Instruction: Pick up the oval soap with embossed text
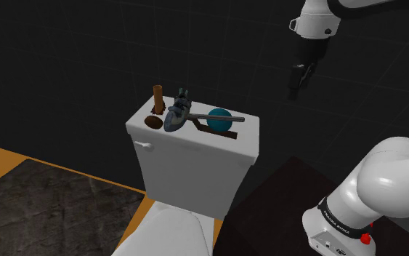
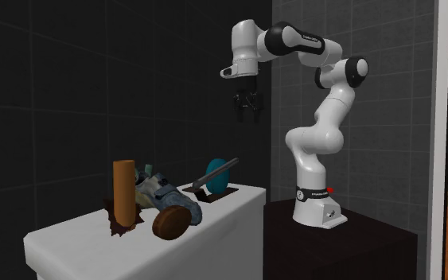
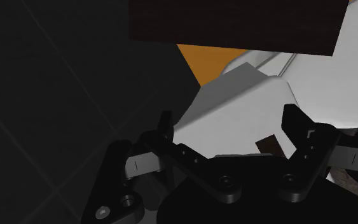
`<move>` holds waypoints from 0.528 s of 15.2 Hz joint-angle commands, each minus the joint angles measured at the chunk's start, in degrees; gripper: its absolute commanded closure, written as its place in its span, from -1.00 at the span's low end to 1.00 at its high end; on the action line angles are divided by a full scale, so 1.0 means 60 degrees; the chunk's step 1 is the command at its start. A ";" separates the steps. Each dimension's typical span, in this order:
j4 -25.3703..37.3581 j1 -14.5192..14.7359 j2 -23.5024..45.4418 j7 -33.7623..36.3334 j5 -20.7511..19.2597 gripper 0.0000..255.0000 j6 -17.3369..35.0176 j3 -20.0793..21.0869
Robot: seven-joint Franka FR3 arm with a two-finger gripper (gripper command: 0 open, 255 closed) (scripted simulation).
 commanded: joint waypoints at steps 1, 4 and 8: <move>0.0000 0.0000 0.0000 0.0000 0.0000 -1.00 0.0000 0.0000; 0.0298 0.0173 0.0873 0.0415 0.0259 -1.00 0.0544 0.0383; 0.0857 0.0369 0.2111 0.0949 0.0496 -1.00 0.1189 0.0867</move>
